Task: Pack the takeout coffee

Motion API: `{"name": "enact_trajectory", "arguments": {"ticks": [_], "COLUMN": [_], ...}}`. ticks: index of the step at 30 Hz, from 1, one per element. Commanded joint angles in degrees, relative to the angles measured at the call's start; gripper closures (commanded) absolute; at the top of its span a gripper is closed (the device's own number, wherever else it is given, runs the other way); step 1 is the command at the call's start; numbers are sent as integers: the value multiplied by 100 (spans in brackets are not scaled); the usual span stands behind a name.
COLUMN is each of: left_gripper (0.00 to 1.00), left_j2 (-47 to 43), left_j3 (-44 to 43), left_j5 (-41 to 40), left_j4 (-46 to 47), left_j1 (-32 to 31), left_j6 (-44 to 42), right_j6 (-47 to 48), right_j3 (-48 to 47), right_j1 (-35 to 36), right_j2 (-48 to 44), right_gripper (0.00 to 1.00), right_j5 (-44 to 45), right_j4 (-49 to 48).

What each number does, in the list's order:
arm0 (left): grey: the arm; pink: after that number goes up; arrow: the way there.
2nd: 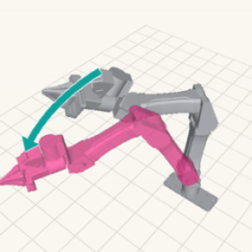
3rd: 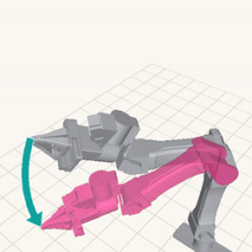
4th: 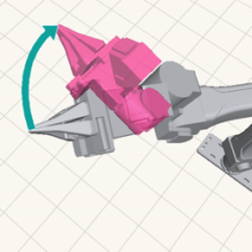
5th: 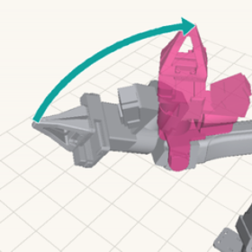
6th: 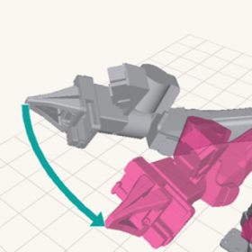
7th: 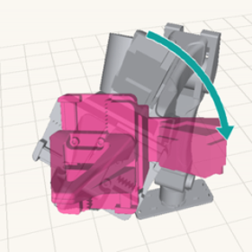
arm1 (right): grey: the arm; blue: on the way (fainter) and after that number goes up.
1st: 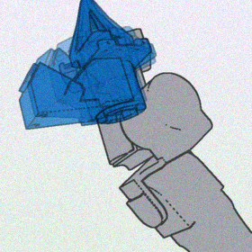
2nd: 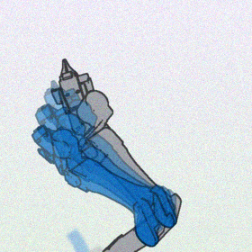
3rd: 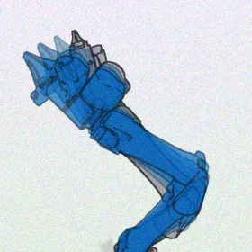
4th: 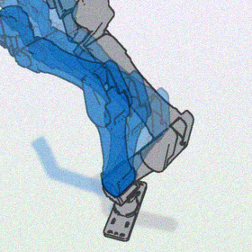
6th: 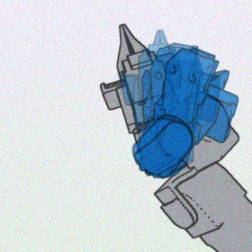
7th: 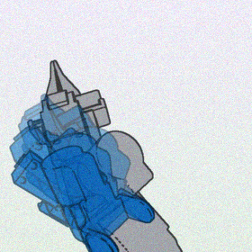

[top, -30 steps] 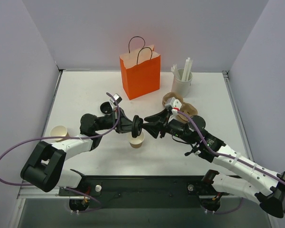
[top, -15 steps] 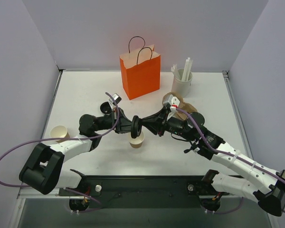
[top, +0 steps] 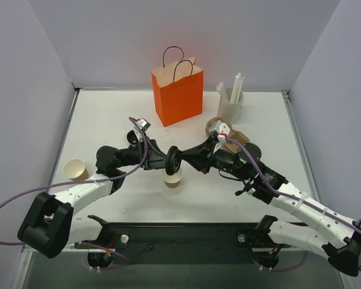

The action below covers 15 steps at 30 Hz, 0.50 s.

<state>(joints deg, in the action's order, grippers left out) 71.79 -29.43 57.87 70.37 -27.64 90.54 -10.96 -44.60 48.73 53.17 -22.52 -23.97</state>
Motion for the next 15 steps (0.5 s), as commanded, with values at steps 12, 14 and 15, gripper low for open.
{"name": "enact_trajectory", "arguments": {"ticks": [12,14,15], "left_gripper": [3,3,3], "left_j2": [-1483,-1676,-1712], "left_j3": [-1890,-2022,-2084], "left_j5": [-3069,-3446,-3571], "left_j4": [-8572,-9065,-9241], "left_j1": [1136,1672,1831], "left_j6": [-5247,-5520,-5617], "right_j6": [-1004,-1205,-1311], "right_j3": [-1341,-1367,-1402], "right_j1": [-4,22,40], "right_j2": [-70,105,184], "right_gripper": [100,100,100], "right_j5": [1346,1713,1847], "right_j4": [3739,3986,4240]}}
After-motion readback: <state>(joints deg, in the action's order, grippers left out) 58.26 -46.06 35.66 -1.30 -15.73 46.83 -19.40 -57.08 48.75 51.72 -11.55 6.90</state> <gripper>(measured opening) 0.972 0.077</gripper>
